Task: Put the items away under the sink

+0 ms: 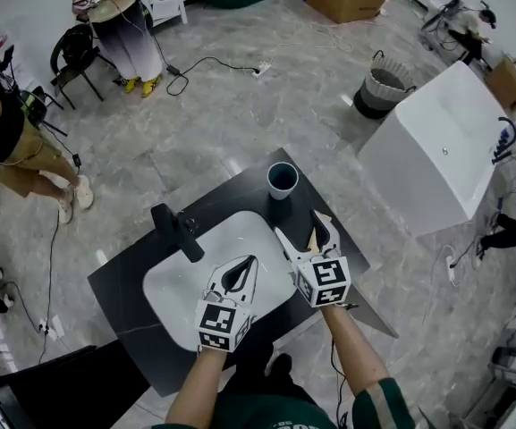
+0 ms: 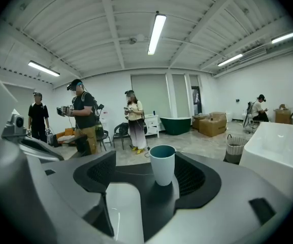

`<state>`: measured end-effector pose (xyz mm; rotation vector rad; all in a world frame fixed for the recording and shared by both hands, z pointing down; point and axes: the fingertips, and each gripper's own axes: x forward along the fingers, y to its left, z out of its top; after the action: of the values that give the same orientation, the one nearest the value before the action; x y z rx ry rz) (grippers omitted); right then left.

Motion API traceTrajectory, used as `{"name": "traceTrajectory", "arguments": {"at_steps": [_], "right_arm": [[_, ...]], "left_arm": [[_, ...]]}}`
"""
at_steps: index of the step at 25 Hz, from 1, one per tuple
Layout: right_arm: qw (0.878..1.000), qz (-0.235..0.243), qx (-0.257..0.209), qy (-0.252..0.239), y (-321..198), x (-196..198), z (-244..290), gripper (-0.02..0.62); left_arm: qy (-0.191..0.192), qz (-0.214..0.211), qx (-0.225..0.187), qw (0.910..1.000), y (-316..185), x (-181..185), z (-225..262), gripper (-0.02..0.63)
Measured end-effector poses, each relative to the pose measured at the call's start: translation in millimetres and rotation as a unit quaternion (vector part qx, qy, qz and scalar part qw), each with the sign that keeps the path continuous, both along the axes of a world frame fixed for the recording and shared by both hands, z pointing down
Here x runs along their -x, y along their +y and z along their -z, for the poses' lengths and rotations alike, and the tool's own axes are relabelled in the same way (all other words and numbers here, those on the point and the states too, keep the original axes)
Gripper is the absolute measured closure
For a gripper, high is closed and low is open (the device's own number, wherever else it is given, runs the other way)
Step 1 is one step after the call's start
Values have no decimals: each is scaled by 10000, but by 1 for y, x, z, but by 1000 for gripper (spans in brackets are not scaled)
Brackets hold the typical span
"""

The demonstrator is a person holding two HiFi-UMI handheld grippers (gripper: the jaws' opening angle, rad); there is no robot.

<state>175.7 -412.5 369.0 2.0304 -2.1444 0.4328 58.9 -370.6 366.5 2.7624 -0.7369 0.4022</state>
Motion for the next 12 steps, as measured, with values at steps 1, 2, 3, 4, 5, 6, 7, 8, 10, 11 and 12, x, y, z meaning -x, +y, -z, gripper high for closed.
{"name": "traceTrajectory", "arguments": {"at_steps": [1, 2, 3, 4, 5, 6, 7, 8, 10, 11, 12], "right_arm": [[10000, -29, 54, -2, -6, -4, -7, 256], [9999, -63, 115, -5, -11, -8, -15, 256], [9998, -99, 172, -11, -17, -12, -22, 256], [9997, -132, 219, -22, -23, -16, -30, 256], [9995, -164, 256, -30, -30, -19, -37, 256], [9994, -198, 284, -20, -35, -22, -44, 256], [9993, -234, 300, 13, -40, -25, -50, 256], [9992, -263, 307, 65, -45, -27, -55, 256], [9990, -280, 311, 170, -55, -30, -62, 256], [9989, -281, 310, 198, -61, -31, -64, 256], [9989, -292, 310, 210, -66, -33, -66, 256]], "left_arm": [[-2, -12, 38, 10000, 0, -1, -3, 597], [-6, -22, 77, 10000, 0, -2, -7, 597], [-12, -22, 111, 9999, -1, -3, -12, 597], [-21, -9, 142, 9999, -2, -2, -16, 597], [-39, 11, 172, 9998, -4, -2, -21, 597], [-68, 30, 203, 9998, -5, 0, -26, 597], [-108, 37, 229, 9997, -5, 2, -31, 597], [-155, 26, 247, 9996, -5, 4, -36, 597], [-262, -38, 268, 9993, -4, 8, -46, 597], [-310, -63, 271, 9991, -4, 10, -49, 597], [-346, -75, 274, 9990, -5, 12, -52, 597]]}}
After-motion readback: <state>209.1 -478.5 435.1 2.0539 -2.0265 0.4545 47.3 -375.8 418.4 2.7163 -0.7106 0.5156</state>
